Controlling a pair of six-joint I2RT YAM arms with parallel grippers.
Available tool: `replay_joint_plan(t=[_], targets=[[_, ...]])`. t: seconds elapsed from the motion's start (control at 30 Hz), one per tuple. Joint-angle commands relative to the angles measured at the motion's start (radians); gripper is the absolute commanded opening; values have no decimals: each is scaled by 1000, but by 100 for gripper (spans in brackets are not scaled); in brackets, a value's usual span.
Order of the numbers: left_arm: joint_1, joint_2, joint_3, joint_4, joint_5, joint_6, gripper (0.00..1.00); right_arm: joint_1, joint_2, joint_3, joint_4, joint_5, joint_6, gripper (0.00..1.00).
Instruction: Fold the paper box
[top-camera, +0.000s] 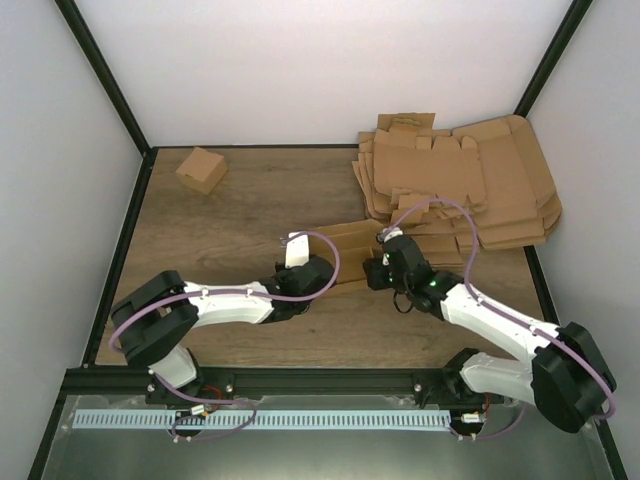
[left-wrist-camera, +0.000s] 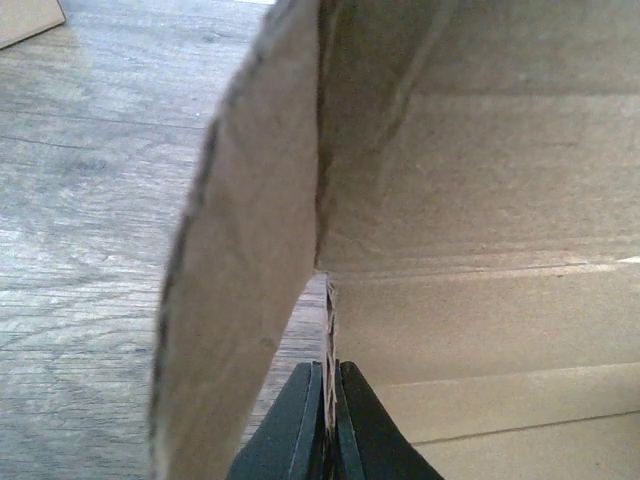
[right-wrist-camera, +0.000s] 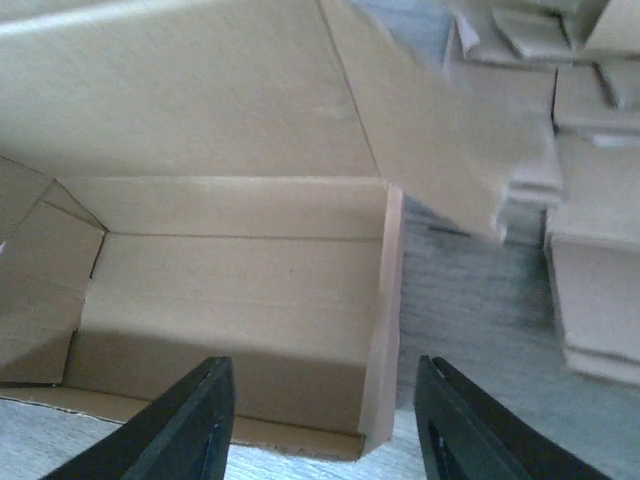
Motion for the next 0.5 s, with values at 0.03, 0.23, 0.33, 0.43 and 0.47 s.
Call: replay_joint_plan(t=[0.03,0.23,0.33,0.43,0.47], targets=[[-21,36,35,-62,-19,32,4,-19,-24,118,-86,7,-14,58],[-24,40,47,-71,-21,35,4,-97,-89,154,-111,-136,-87,80],[-23,38,48,-76,-23,35,4,-174,-86,187,-130,-227,-141,82],[-23,37,48,-76,-22,35,4,-230,-55,219,-145,-311,-164,82],[-24,38,47,-77,-20,35,4,-242,-45,224,-142,-319,-164,82]])
